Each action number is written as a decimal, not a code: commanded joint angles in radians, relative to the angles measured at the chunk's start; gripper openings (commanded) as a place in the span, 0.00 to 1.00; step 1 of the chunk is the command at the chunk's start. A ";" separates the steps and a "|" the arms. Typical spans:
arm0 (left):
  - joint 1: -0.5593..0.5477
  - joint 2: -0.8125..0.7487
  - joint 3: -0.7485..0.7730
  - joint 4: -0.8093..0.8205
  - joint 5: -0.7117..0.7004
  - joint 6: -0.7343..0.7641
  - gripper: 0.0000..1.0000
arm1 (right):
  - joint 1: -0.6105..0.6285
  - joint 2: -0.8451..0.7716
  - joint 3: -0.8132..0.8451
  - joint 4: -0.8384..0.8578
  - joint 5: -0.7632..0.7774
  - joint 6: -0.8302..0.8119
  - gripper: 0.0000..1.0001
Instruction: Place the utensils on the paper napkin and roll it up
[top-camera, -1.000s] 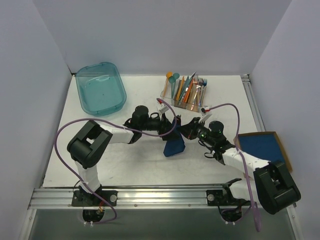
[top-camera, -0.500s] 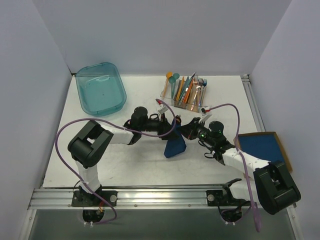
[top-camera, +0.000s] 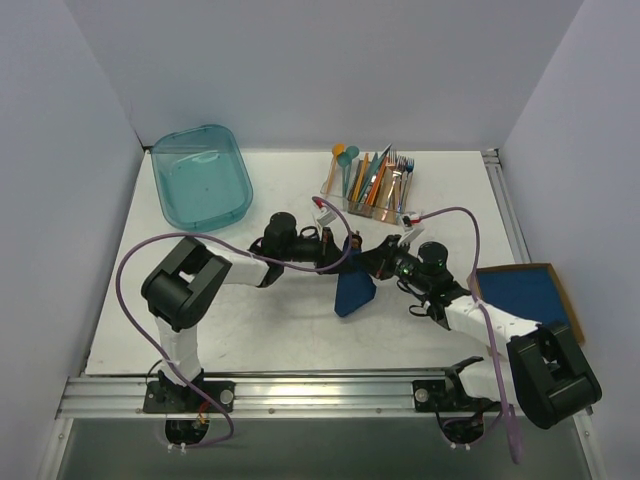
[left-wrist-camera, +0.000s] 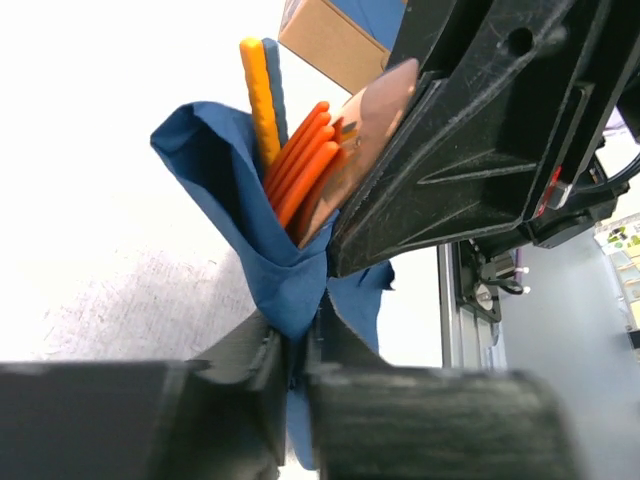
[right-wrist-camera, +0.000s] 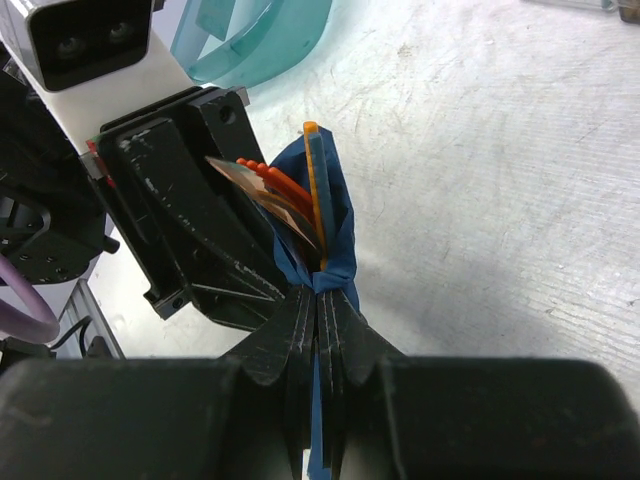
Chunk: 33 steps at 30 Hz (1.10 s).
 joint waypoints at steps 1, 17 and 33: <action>-0.005 0.012 0.054 0.029 0.054 0.002 0.03 | -0.002 -0.031 0.021 0.067 -0.005 0.006 0.00; 0.026 -0.061 0.106 -0.227 -0.117 -0.125 0.02 | 0.010 -0.210 0.083 -0.285 0.112 -0.051 0.47; 0.018 -0.190 0.200 -0.570 -0.250 -0.142 0.02 | 0.211 -0.146 0.239 -0.599 0.360 -0.115 0.42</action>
